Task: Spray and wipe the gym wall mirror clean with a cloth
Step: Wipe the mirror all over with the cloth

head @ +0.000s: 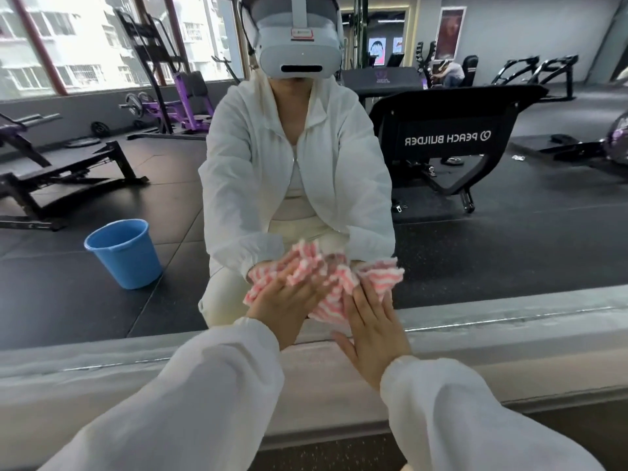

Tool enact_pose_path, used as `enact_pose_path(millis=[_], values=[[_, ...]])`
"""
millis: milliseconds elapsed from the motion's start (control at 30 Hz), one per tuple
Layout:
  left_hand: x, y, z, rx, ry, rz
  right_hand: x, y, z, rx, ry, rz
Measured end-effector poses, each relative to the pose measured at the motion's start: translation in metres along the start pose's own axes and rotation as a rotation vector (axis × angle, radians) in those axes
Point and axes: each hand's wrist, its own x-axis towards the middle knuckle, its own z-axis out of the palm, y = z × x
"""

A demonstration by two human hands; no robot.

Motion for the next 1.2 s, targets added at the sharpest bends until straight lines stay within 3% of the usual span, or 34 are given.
enact_pose_path(millis=[200,300,433,567,667,833,900,1067,1200], values=[[0.017,-0.085,-0.047,0.092,0.473,-0.378,0.106,-0.016,-0.085,-0.019,0.403,-0.009],[0.020,-0.106,-0.064,-0.036,0.498,-0.433,0.139,-0.021,-0.116,0.046,0.510,-0.002],[0.007,-0.094,-0.036,0.003,0.509,-0.382,0.130,-0.025,-0.095,-0.059,0.474,-0.057],[-0.022,-0.061,0.007,0.096,0.330,-0.204,0.081,-0.018,-0.039,-0.218,0.296,-0.245],[-0.043,-0.040,0.027,0.123,0.002,-0.010,0.045,-0.012,-0.007,-0.221,0.125,-0.378],[-0.053,-0.018,0.052,0.147,-0.402,0.286,0.009,-0.007,0.015,-0.111,-0.100,-0.474],[-0.054,-0.008,0.055,0.138,-0.429,0.329,0.001,-0.011,0.019,-0.064,-0.180,-0.455],[-0.067,-0.003,0.065,0.199,-0.293,0.283,-0.009,-0.019,0.022,-0.019,-0.294,-0.411],[-0.071,-0.023,0.059,0.145,-0.141,0.076,0.016,-0.022,0.003,-0.018,-0.134,-0.386]])
